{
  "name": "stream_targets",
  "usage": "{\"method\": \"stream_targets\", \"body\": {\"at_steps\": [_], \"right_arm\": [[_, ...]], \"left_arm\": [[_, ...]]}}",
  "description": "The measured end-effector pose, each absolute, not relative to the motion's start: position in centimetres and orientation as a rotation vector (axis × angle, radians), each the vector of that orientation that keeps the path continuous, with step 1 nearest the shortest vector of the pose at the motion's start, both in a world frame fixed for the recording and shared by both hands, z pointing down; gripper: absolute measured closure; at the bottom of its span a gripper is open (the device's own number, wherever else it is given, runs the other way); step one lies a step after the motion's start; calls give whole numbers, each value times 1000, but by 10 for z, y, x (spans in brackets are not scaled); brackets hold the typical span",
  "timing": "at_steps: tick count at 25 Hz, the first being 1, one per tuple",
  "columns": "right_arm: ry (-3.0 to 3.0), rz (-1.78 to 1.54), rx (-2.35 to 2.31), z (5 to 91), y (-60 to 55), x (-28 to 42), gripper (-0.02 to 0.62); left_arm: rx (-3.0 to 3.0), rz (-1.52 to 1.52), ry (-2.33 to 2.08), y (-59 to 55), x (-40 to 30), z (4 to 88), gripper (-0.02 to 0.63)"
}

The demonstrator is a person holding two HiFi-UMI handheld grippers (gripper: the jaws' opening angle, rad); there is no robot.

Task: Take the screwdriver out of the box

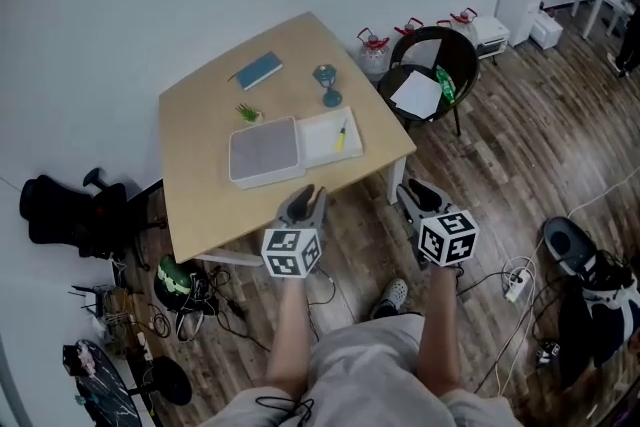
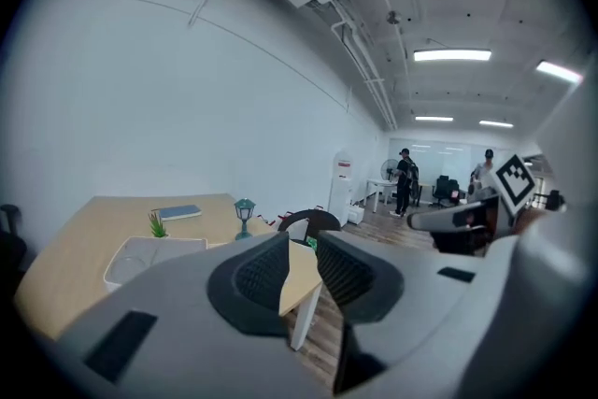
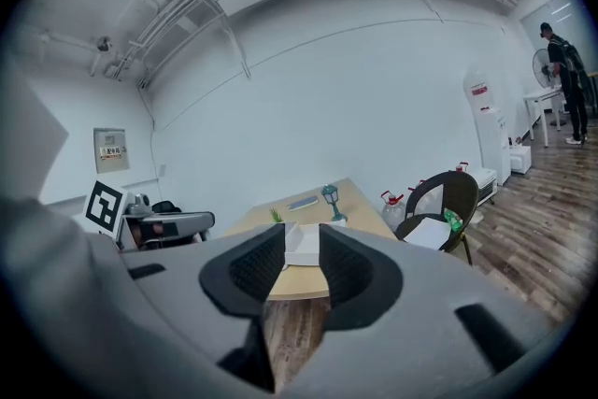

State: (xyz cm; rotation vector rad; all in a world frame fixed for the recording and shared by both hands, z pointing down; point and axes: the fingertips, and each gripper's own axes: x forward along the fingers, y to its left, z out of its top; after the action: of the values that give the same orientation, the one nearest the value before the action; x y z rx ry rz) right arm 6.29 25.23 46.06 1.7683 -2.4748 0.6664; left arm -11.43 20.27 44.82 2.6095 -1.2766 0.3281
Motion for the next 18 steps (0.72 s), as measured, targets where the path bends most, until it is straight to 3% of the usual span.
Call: {"method": "stream_targets", "body": {"at_steps": [10, 18], "right_arm": [[-2450, 735, 1800, 480, 229, 128, 482], [-2409, 800, 1742, 510, 204, 141, 482]], "left_arm": [[2581, 393, -1310, 175, -92, 467, 520], [2522, 434, -1319, 143, -84, 492, 520]]}}
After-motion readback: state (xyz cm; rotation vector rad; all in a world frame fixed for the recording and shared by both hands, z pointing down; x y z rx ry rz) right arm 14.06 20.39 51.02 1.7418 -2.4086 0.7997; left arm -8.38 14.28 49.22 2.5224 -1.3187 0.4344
